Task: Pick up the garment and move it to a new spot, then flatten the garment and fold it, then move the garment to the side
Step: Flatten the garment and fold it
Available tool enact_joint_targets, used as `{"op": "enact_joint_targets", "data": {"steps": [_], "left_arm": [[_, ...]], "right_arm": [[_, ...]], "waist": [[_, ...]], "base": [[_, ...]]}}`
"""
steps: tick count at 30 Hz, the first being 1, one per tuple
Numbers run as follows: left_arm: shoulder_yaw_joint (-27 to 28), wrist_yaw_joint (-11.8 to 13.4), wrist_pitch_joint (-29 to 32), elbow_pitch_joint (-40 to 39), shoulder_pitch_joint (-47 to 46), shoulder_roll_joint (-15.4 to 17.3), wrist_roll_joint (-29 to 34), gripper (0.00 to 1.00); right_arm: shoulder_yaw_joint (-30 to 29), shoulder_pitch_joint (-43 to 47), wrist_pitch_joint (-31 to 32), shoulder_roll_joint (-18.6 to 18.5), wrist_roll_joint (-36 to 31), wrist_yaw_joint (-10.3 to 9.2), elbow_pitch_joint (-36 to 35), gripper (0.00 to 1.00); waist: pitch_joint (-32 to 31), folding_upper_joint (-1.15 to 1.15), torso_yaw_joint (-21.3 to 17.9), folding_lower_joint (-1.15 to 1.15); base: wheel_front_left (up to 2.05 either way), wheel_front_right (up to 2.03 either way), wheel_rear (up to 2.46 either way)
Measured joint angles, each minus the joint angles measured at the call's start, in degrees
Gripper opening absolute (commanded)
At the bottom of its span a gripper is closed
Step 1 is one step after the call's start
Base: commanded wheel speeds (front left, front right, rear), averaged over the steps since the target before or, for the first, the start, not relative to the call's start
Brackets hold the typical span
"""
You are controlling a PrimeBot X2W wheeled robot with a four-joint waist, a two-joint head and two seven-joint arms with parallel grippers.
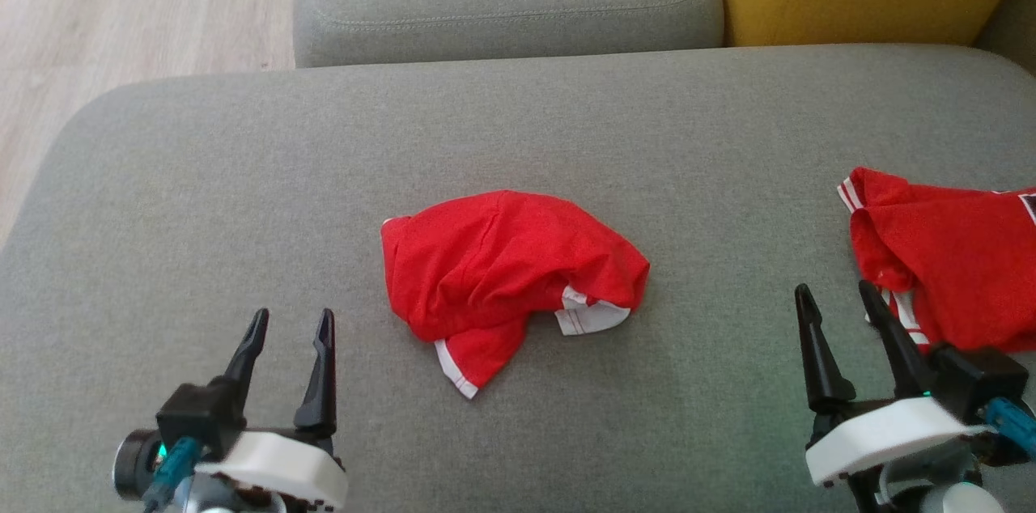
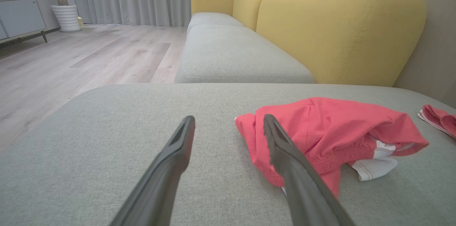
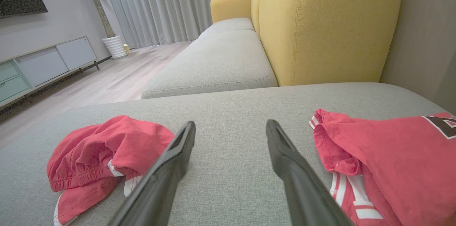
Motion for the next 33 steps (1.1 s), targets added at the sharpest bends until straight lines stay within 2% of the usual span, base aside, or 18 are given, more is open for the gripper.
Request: {"op": "enact_joint_targets", "data": {"steps": [5, 12, 17, 24, 25, 26, 33], "left_arm": [[-1.72, -0.56, 1.23, 0.0, -0.4, -0.11, -0.08, 1.0], [-8.54, -5.3, 6.68, 2.05, -7.73, -2.49, -0.14, 1.0], [-12.44, -9.0, 9.61, 8.03, -13.84, -5.36, -0.2, 1.0], [-12.18, -9.69, 10.07, 18.45, -18.7, -6.22, -1.68, 1.0], [-12.02, -9.69, 10.06, 19.62, -19.2, -6.27, -2.01, 0.37], [-11.95, -9.72, 9.99, 20.59, -19.6, -6.27, -2.18, 0.0], [-10.54, -9.73, 7.08, 21.36, -21.21, -5.8, -2.6, 0.0]], "right_arm": [[-0.03, -0.01, 0.0, 0.0, 0.09, 0.0, 0.01, 1.0], [0.51, -0.93, 0.0, 0.01, 0.08, 0.0, -0.2, 1.0], [1.56, -3.39, -0.02, 0.01, 0.08, 0.0, -0.32, 1.0], [1.67, -5.24, -0.7, 0.0, 0.44, 0.0, 0.63, 1.0], [1.6, -5.28, -0.78, 0.0, 0.6, 0.0, 0.77, 1.0], [1.58, -5.28, -1.19, 0.0, 0.67, 0.0, 0.9, 1.0], [1.0, -5.38, -1.81, 0.0, 1.19, 0.0, 1.56, 1.0]], "waist": [[0.56, 0.0, 0.1, 0.0], [3.62, 0.0, -0.12, 0.0], [6.51, 0.0, -1.42, 0.0], [9.44, 0.0, -4.92, 0.0], [9.79, 0.0, -5.27, 0.0], [10.09, 0.0, -5.55, 0.0], [10.95, 0.0, -5.36, 0.0]], "base": [[0.0, 0.0, 0.0], [0.0, 0.0, 0.0], [0.0, 0.0, 0.0], [0.0, 0.0, 0.0], [0.0, 0.0, 0.0], [0.0, 0.0, 0.0], [0.0, 0.0, 0.0]]}}
